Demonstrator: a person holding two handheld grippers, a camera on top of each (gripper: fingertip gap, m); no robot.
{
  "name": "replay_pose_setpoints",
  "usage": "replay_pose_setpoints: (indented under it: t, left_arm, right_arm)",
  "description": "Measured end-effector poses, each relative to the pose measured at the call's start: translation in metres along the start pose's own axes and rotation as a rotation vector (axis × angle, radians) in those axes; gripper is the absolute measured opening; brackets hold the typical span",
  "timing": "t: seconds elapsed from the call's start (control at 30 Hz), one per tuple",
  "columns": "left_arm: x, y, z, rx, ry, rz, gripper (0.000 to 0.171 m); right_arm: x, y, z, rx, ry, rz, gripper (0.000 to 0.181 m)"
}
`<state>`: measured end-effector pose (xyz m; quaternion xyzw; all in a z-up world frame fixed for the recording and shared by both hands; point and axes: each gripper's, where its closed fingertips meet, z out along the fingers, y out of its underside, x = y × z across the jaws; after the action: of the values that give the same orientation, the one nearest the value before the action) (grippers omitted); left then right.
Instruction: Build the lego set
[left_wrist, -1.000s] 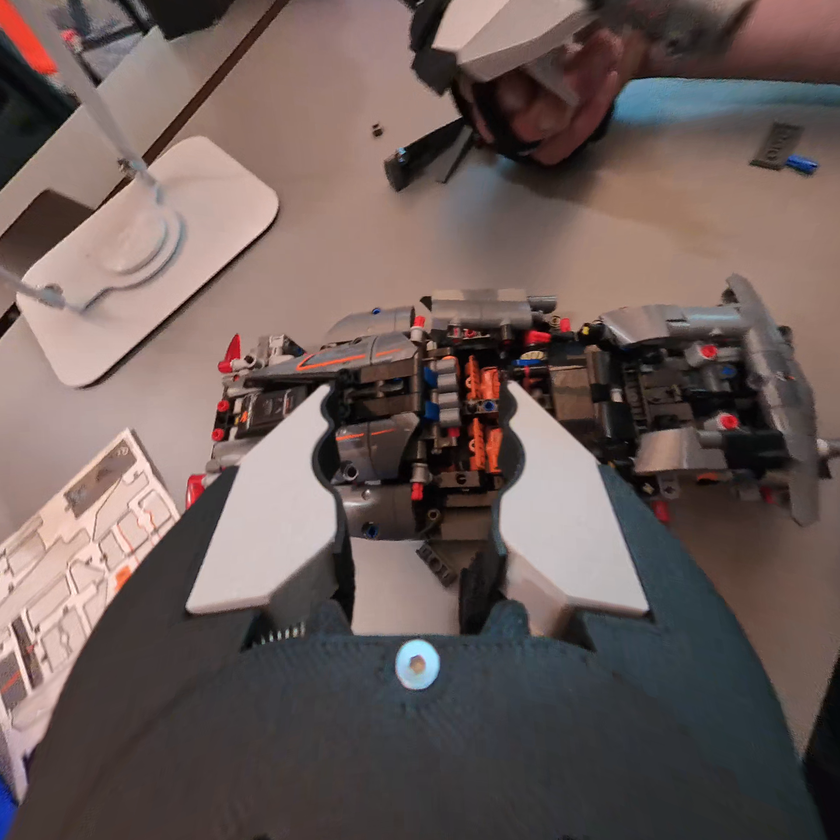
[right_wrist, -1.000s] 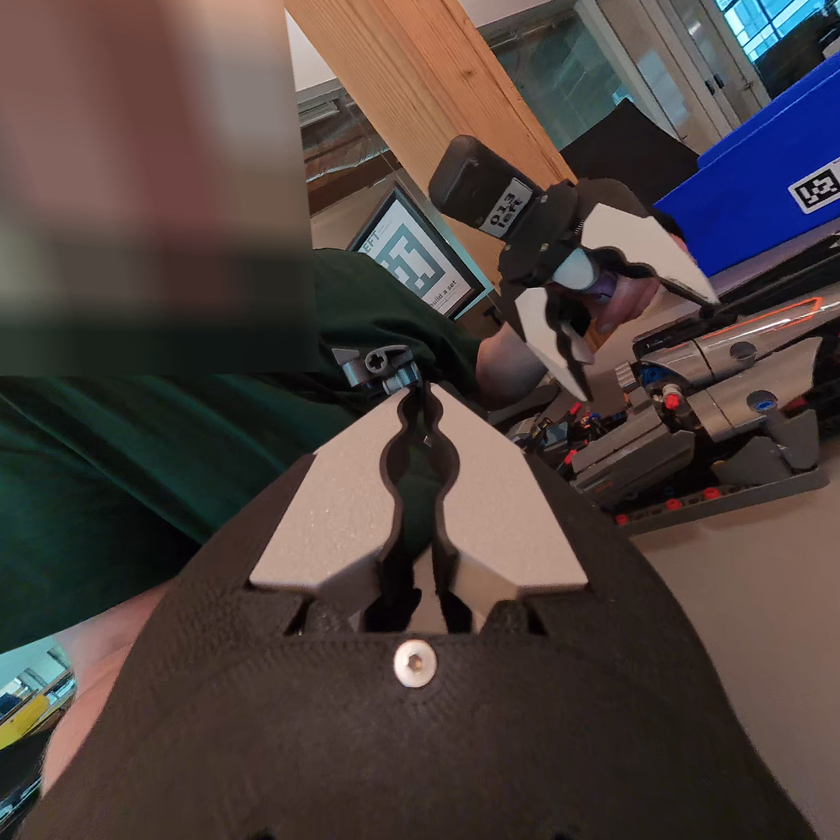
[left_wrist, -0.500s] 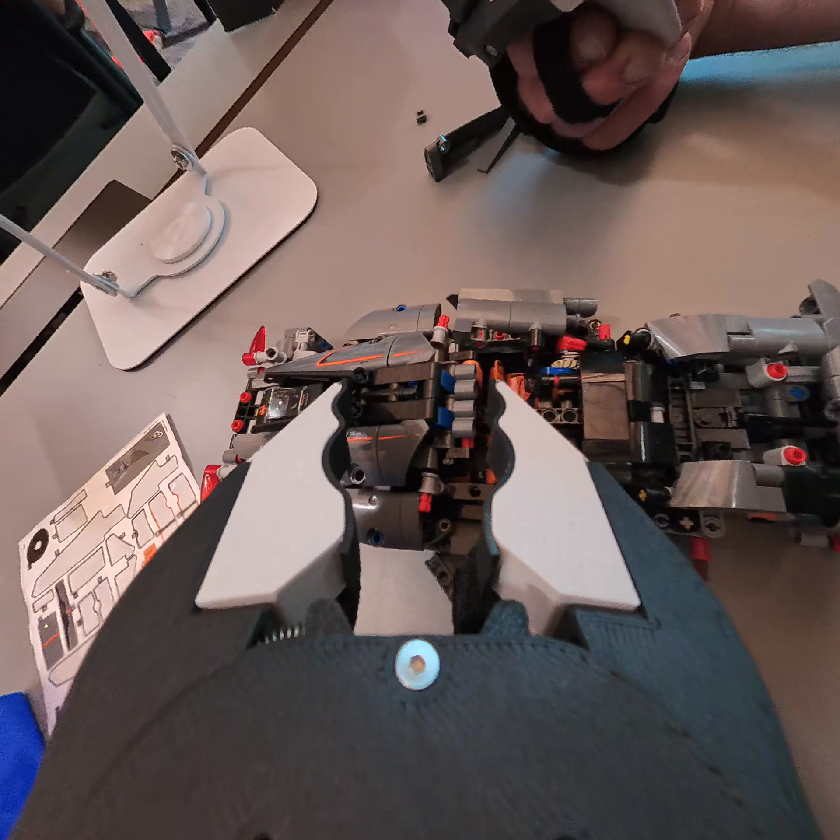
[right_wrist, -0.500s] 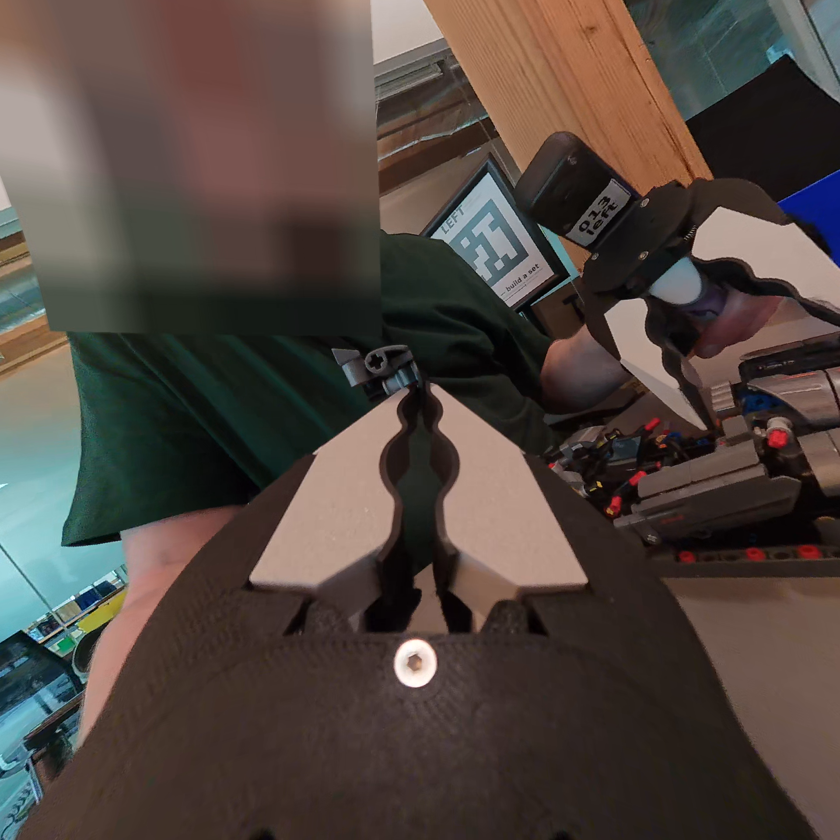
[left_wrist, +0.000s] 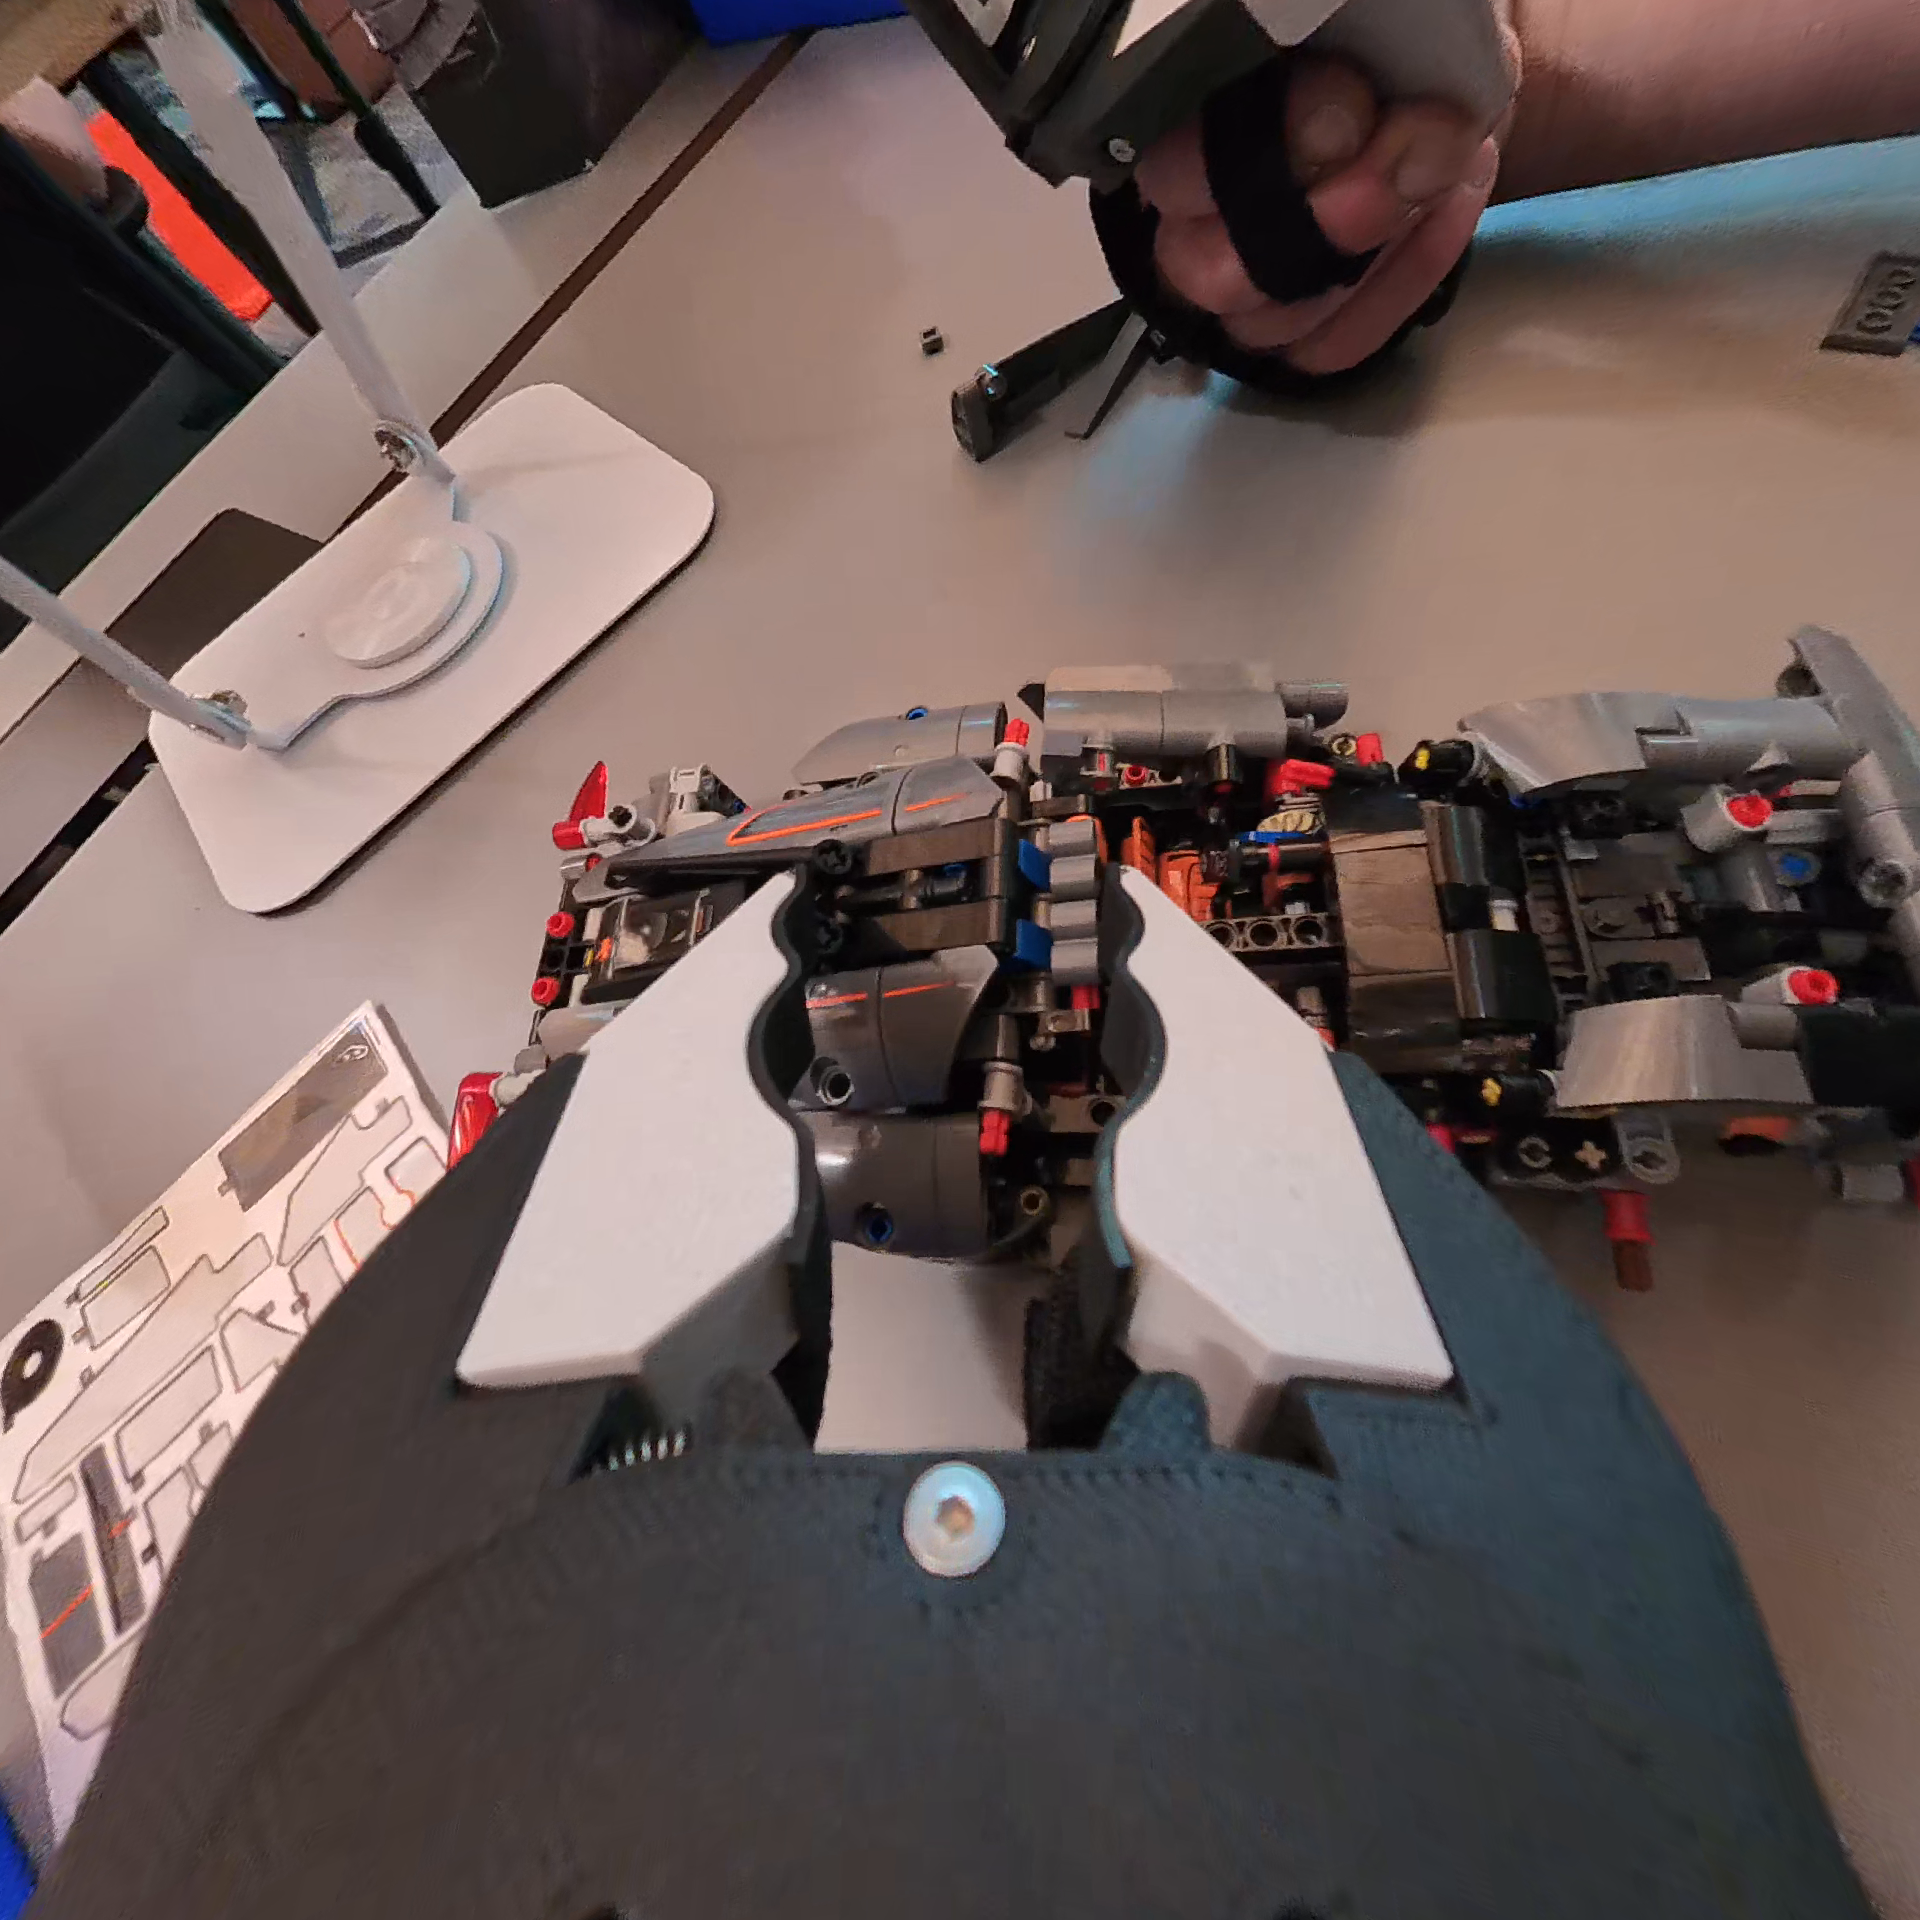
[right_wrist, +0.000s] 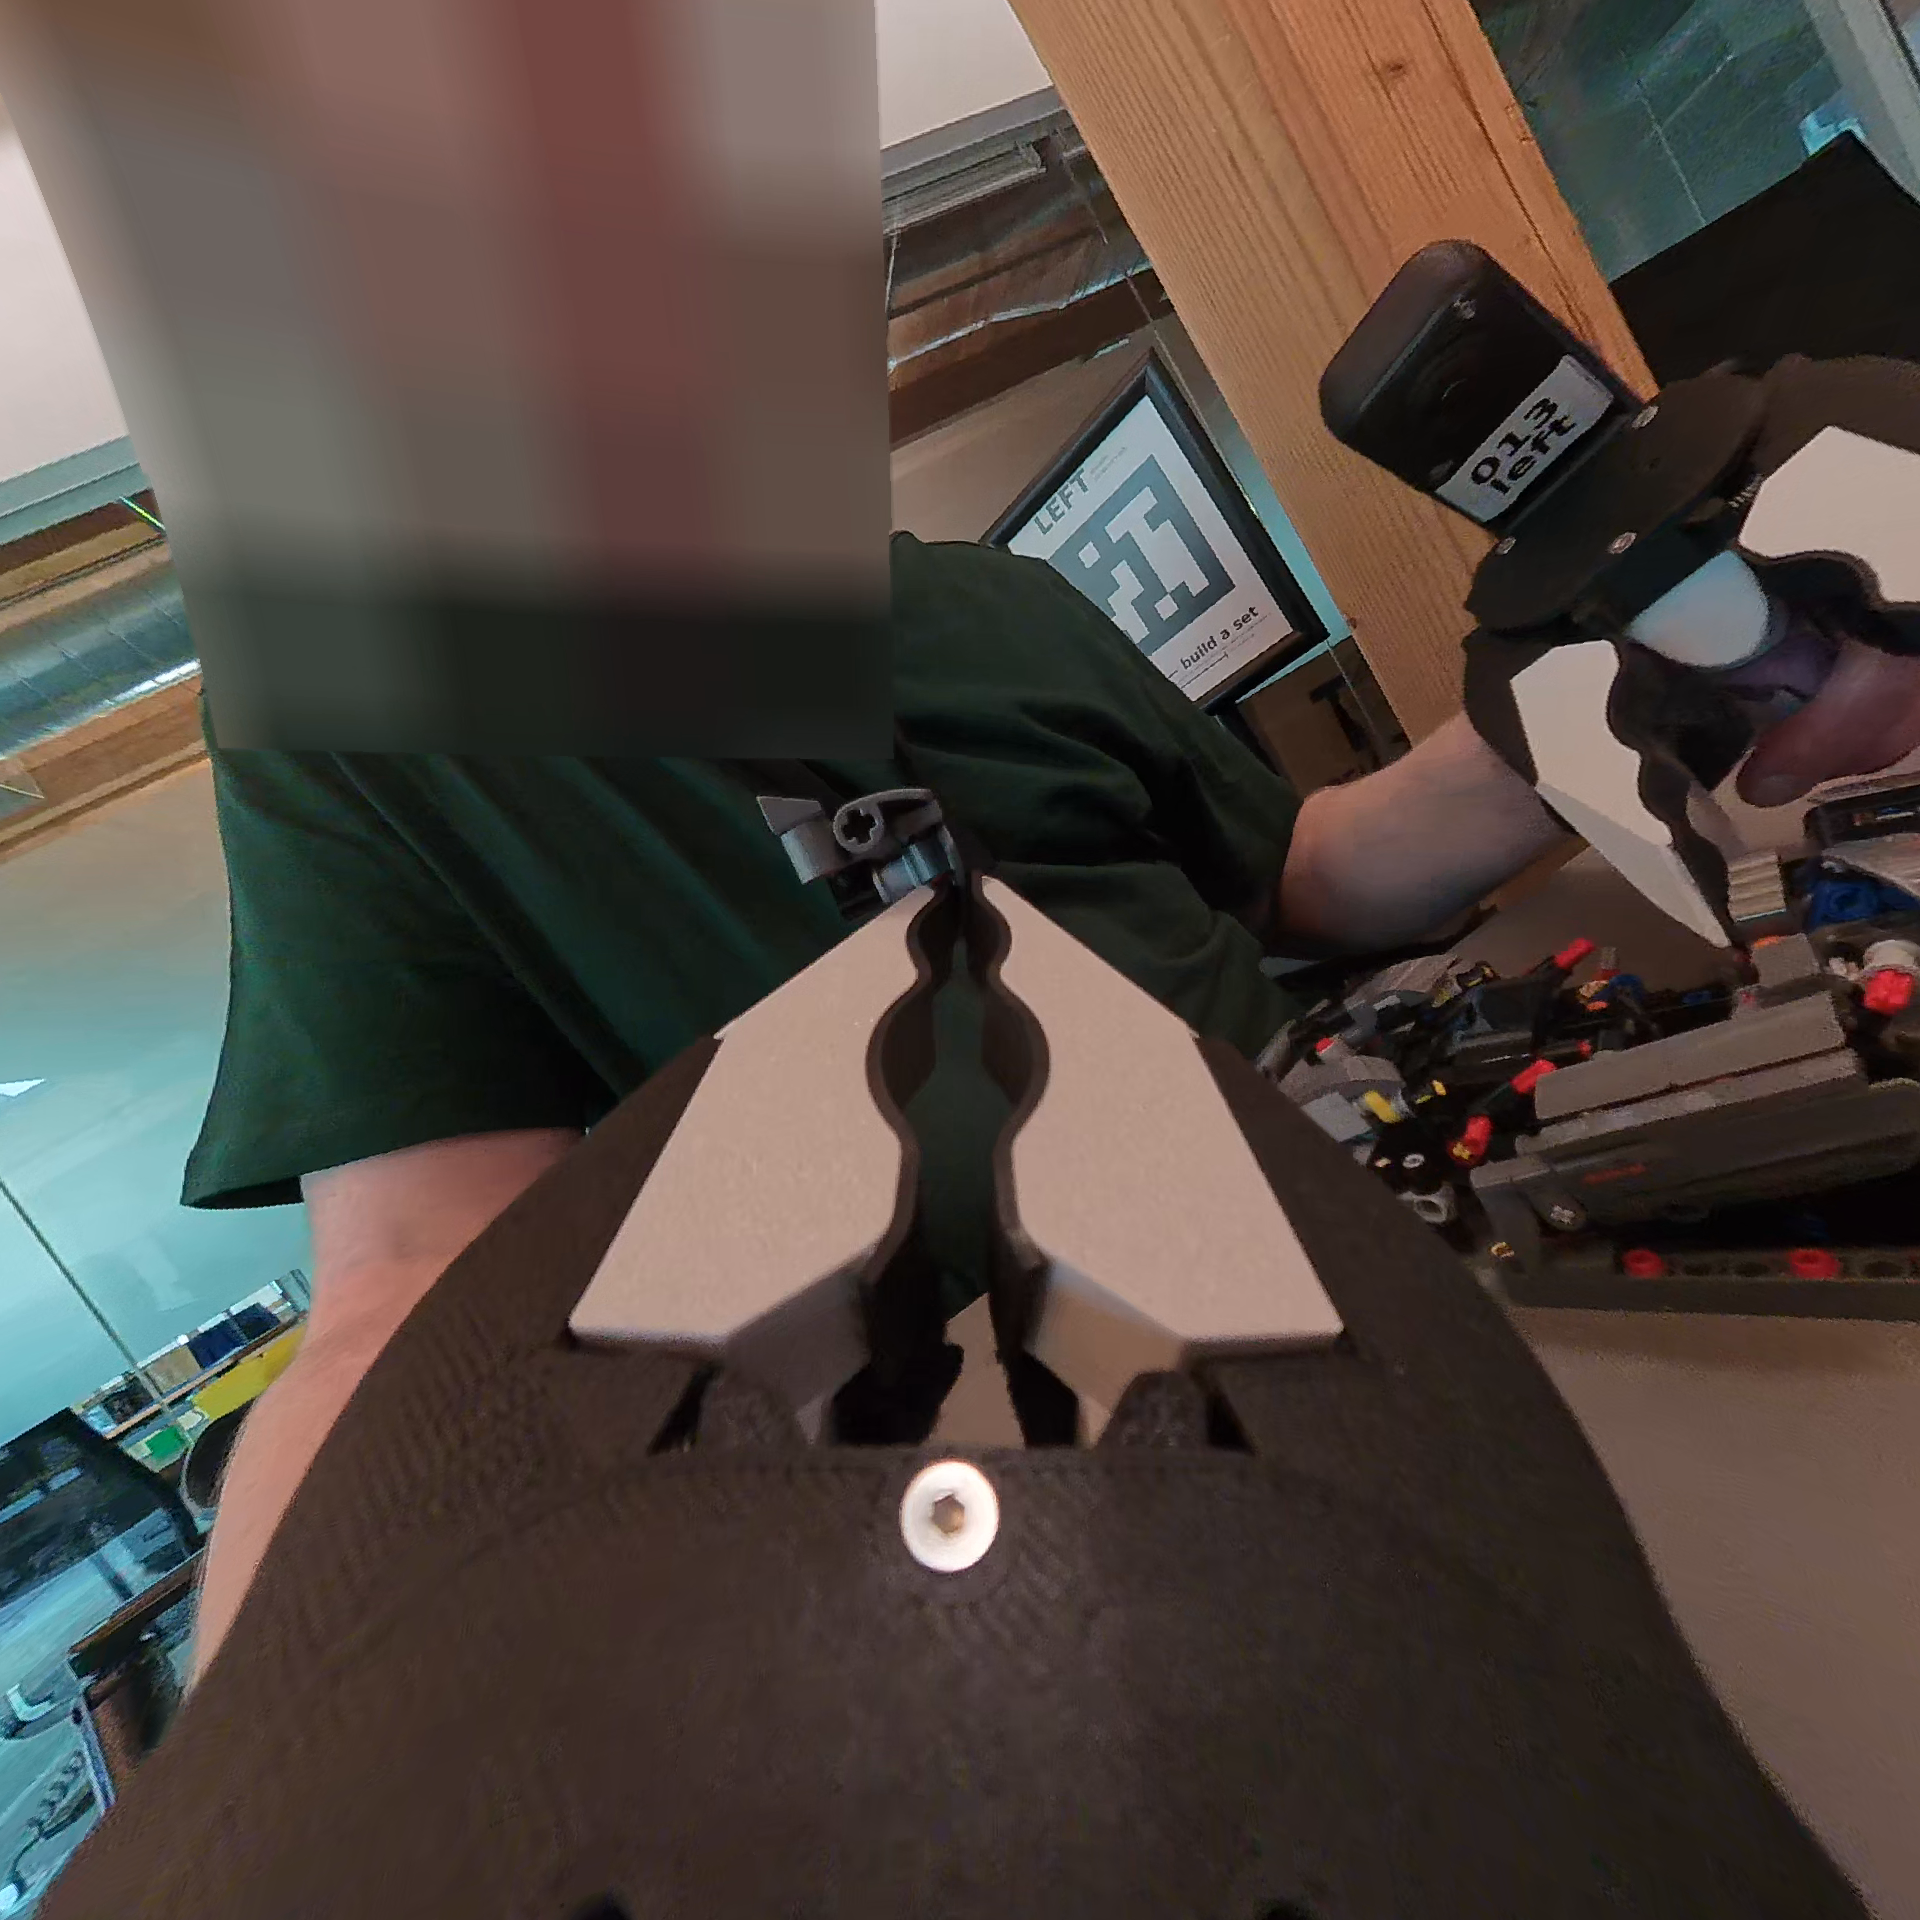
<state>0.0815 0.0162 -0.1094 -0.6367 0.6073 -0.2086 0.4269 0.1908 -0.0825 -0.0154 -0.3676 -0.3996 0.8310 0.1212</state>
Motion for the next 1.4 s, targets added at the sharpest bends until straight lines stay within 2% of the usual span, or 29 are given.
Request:
replay_pose_setpoints:
  t: [0.57,0.87,1.2,1.4]
  left_arm:
    - [-0.013,0.009,-0.008,0.049,0.121,0.049,0.052]
    - [-0.013,0.009,-0.009,0.037,0.119,0.053,0.052]
    - [-0.012,0.006,-0.015,0.036,0.09,0.037,0.062]
    - [-0.009,-0.013,-0.028,0.088,0.054,0.047,0.065]
  right_arm:
    - [0.011,0.008,0.01,-0.119,-0.065,0.086,0.0]
    - [0.01,0.007,0.012,-0.13,-0.095,0.079,0.0]
    - [0.005,0.008,0.011,-0.129,-0.113,0.052,0.0]
    - [0.001,0.007,0.01,-0.119,-0.133,0.033,0.0]
